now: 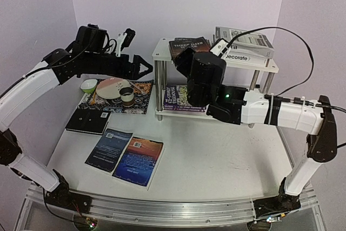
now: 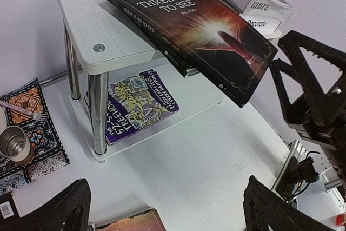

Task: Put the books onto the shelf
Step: Adjust the book in the book pile on the shelf.

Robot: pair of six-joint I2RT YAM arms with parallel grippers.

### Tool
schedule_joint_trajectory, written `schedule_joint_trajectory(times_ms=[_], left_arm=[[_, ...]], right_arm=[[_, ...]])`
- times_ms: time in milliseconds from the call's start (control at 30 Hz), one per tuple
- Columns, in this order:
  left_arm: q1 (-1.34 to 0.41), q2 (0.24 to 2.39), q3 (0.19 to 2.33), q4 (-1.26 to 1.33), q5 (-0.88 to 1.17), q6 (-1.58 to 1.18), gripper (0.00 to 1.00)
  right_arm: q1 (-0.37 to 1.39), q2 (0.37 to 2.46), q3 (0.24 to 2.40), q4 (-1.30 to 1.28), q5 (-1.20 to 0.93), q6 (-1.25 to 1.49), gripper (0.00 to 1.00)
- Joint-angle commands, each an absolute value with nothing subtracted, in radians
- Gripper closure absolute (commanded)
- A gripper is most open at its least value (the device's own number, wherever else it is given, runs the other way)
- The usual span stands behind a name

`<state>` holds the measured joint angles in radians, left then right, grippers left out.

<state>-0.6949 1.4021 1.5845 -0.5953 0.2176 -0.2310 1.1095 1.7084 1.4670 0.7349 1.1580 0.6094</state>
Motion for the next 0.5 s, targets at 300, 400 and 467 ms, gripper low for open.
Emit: schedule_joint_trajectory(times_ms=[300, 400, 467], left_arm=[[-0.711, 1.47, 1.632, -0.387, 0.266, -0.04, 0.0], [-0.721, 1.487, 1.637, -0.372, 0.272, -0.041, 0.0], [-0.728, 1.497, 1.635, -0.367, 0.277, -0.039, 0.0]], right_arm=[[1.11, 1.399, 1.4, 0.275, 0.89, 0.429, 0.12], [1.11, 1.349, 1.404, 0.098, 0.866, 0.402, 0.21], [1.11, 1.32, 1.398, 0.018, 0.852, 0.358, 0.26]])
